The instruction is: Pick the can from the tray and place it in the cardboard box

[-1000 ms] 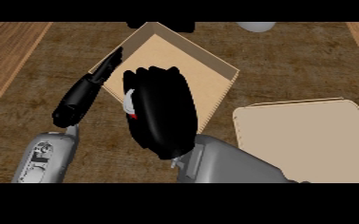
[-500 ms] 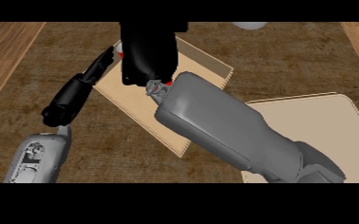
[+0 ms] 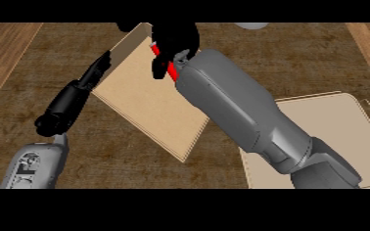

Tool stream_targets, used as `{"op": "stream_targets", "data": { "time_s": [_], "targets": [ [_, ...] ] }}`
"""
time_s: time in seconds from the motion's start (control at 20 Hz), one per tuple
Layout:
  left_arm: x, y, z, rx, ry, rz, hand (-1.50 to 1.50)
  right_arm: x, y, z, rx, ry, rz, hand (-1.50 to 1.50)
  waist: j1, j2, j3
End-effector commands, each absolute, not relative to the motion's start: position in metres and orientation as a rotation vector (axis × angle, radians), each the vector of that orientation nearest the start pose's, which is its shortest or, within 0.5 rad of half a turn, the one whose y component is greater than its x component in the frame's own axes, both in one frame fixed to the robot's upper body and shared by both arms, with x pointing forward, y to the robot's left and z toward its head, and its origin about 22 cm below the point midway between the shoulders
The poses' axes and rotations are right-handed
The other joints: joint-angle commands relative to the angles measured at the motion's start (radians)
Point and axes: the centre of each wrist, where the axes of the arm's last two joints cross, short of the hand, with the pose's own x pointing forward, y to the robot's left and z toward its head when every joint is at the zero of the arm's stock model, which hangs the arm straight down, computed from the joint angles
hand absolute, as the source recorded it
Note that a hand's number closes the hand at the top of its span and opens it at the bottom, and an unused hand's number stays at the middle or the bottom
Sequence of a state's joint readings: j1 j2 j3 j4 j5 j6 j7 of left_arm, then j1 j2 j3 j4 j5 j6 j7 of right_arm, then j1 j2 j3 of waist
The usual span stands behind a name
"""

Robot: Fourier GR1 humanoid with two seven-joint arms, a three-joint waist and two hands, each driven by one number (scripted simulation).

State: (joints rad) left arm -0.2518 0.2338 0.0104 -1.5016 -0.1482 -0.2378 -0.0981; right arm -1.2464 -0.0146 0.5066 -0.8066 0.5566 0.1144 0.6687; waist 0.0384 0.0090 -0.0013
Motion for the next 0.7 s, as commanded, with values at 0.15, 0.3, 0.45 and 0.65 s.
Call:
{"op": "stream_targets", "data": {
  "time_s": [0.15,0.3,0.45,0.65],
  "targets": [
    [0.311,0.276,0.075,0.093,-1.751,-0.552,0.0,0.406,0.003,0.162,-0.602,-1.176,1.4,-1.5,-0.023,-0.004,0.001],
    [0.297,0.261,0.061,0.082,-1.764,-0.56,0.0,0.412,0.001,0.163,-0.517,-1.237,1.439,-1.5,-0.012,-0.003,0.001],
    [0.298,0.264,0.061,0.09,-1.75,-0.539,0.0,0.415,-0.006,0.17,-0.442,-1.438,1.337,-1.5,-0.017,-0.003,0.001],
    [0.296,0.271,0.067,0.075,-1.761,-0.563,0.0,0.415,-0.025,0.193,-0.209,-1.726,0.823,-1.5,-0.007,-0.004,0.006]
  ]
}}
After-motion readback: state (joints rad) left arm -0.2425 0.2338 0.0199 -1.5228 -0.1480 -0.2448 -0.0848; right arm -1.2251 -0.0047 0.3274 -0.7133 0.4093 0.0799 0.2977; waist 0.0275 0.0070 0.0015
